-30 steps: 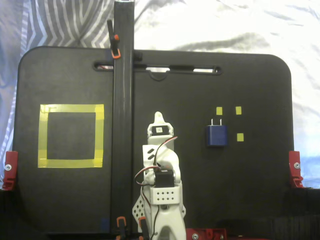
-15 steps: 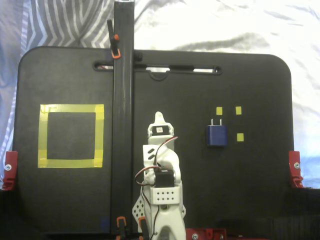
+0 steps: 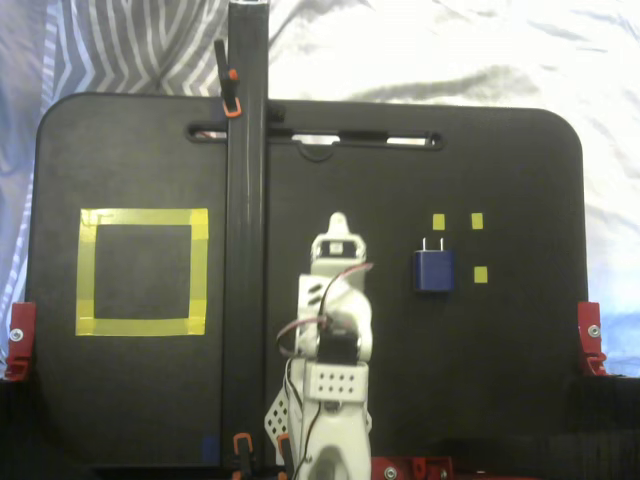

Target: Grasp a block and put it in the designated area.

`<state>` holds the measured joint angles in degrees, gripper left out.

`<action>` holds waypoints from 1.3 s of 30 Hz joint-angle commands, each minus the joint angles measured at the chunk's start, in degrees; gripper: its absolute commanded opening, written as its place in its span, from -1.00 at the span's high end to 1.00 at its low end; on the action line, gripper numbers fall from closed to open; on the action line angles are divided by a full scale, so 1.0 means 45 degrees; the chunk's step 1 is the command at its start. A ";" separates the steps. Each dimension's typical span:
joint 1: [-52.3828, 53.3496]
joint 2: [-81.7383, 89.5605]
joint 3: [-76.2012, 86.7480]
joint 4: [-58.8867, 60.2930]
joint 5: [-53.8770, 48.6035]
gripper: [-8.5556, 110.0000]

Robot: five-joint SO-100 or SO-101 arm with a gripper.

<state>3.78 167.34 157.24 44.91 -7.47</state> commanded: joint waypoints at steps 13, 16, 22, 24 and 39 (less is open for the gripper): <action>0.0703 -0.3223 -0.4297 0.1934 -0.7129 0.85; 0.0918 -0.3848 -0.4746 0.2305 -0.8652 0.86; 0.1309 -0.5137 -0.5762 0.3281 -1.1563 0.86; 0.1445 -0.5645 -0.6133 0.3711 -1.2656 0.86; 0.3203 -0.8789 -0.7773 0.6973 -2.1152 0.85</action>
<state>16.17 129.20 125.51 73.12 -96.50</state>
